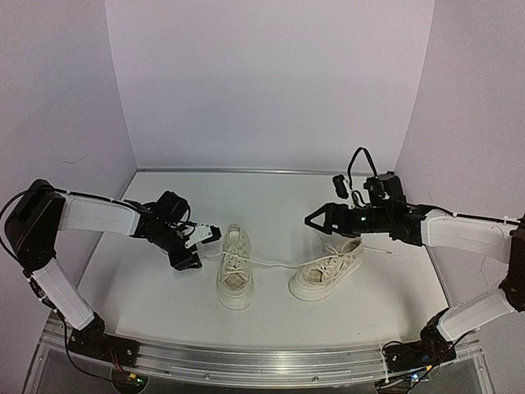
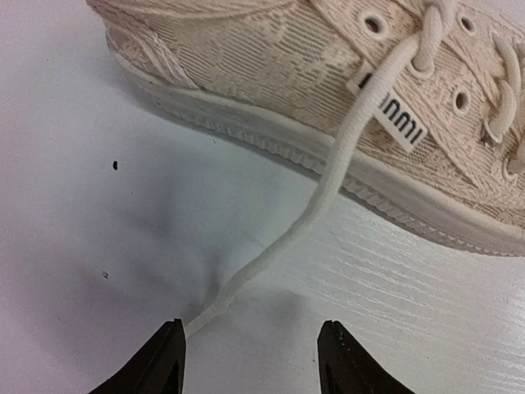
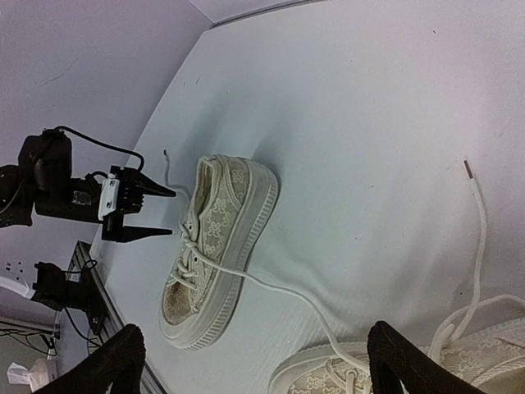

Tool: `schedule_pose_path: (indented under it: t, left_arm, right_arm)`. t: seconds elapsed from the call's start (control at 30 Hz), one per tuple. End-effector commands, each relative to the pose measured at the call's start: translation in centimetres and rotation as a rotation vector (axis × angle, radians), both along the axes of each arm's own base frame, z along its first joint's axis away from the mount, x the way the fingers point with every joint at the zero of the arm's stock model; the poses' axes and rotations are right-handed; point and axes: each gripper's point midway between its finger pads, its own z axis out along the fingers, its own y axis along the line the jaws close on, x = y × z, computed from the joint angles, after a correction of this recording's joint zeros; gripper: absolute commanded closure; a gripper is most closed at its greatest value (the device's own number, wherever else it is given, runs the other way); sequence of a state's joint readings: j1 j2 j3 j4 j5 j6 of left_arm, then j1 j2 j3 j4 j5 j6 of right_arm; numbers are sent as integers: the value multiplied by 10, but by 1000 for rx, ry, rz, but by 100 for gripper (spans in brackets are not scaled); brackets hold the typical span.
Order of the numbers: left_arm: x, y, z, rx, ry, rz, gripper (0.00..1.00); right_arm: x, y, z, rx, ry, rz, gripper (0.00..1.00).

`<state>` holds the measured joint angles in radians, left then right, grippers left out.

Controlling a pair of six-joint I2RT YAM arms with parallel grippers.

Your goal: Tie the shoes

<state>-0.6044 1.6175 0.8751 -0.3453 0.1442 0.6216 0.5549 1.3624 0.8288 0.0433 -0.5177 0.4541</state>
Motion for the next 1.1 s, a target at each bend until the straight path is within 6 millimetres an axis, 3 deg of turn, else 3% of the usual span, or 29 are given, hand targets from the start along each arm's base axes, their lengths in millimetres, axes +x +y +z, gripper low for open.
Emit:
schedule_pose_path:
  t: [0.0, 0.23, 0.33, 0.43, 0.5, 0.67, 0.73, 0.87, 0.97, 1.07]
  left_arm:
    - [19, -17, 13, -89, -48, -74, 44]
    - [28, -14, -7, -70, -65, -80, 48]
    - [32, -13, -16, -60, -71, -78, 57]
    - [33, -15, -16, -65, -67, -70, 75]
    - [34, -20, -4, -101, -74, -54, 86]
    - [24, -35, 45, -209, -128, -24, 99]
    - [15, -44, 69, -269, -146, -30, 100]
    - [-8, -63, 99, -397, -139, -60, 100]
    - [-20, -70, 102, -446, -120, -75, 100]
    - [-27, -71, 92, -451, -94, -70, 100]
  right_arm:
    - [0, 3, 3, 26, -16, 16, 10]
    - [-1, 4, 2, 27, -14, 27, 10]
    - [0, 5, 1, 26, -14, 30, 10]
    - [-1, 6, 2, 26, -16, 39, 10]
    - [-2, 8, 1, 32, -11, 52, 12]
    - [-3, 16, -2, 39, -3, 80, 19]
    - [-5, 24, -3, 41, 1, 99, 25]
    - [-14, 56, -6, 34, -2, 165, 38]
    - [-22, 89, -13, 34, 6, 226, 42]
    - [-28, 123, -15, 49, 0, 280, 45]
